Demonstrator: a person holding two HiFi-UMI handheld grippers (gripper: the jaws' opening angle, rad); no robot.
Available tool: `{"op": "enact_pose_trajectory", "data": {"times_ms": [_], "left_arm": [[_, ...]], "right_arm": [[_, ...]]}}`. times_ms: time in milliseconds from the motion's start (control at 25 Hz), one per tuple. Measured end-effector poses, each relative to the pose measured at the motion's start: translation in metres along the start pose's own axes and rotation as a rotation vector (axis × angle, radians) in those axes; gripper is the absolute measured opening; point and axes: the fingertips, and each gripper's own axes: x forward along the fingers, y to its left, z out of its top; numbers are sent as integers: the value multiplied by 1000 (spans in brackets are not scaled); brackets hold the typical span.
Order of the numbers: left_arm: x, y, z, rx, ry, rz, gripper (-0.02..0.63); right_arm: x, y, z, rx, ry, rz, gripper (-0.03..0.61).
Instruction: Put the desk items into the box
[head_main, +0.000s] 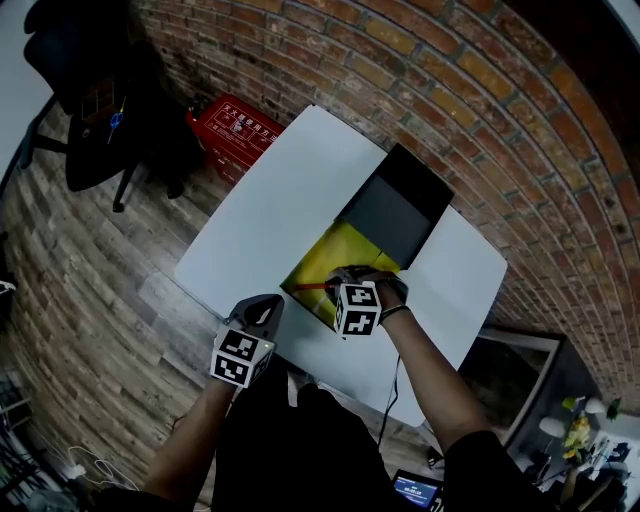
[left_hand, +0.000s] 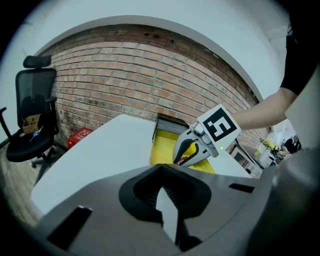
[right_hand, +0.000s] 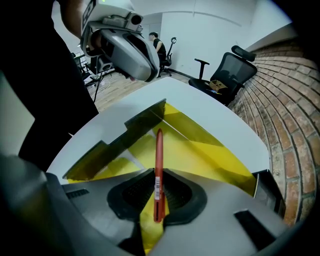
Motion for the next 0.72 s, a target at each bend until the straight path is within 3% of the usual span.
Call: {"op": "enact_pose_trajectory", "data": {"times_ms": [360,720], "left_arm": [[-2,-2,-2,-4,-1,15,14],[-5,-14,0,17,-6,8,14]], "right_arm": [[-3,1,-5,1,-3,-1,63],[-29,-3,4,61,-70,-67,63]]}}
